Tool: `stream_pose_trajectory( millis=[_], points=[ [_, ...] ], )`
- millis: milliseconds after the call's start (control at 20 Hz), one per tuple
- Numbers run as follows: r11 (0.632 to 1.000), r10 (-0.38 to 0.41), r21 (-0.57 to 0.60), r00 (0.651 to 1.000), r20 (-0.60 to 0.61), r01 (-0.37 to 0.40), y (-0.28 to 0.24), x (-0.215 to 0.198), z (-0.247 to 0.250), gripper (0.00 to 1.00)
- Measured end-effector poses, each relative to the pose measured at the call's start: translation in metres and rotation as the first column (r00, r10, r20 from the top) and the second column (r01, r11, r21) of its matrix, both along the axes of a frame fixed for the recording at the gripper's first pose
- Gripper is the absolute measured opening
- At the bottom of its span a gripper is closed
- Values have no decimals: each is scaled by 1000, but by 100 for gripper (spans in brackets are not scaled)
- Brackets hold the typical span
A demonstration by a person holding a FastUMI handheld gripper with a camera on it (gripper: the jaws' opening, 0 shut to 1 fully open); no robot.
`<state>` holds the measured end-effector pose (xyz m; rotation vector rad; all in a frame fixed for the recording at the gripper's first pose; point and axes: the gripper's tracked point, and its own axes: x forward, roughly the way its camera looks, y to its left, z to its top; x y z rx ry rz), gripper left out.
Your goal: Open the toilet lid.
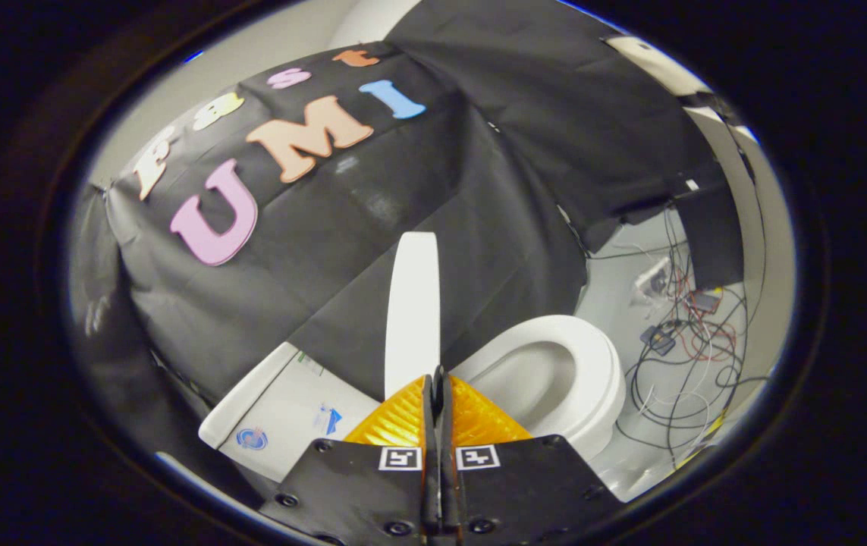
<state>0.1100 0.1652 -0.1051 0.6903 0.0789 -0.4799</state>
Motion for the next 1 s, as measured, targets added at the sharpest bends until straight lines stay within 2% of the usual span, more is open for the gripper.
stream_pose_trajectory(
  millis=[250, 450, 750, 1000],
  points=[
    [982, 98, -156, 994, -38, -103, 35, 21, 33, 5],
    [920, 204, -320, 974, -101, -226, 71, 40, 58, 5],
    [838, 322, -426, 939, -118, -341, 124, 69, 81, 5],
    [800, 396, -443, 911, -118, -405, 161, 82, 86, 5]
  ],
)
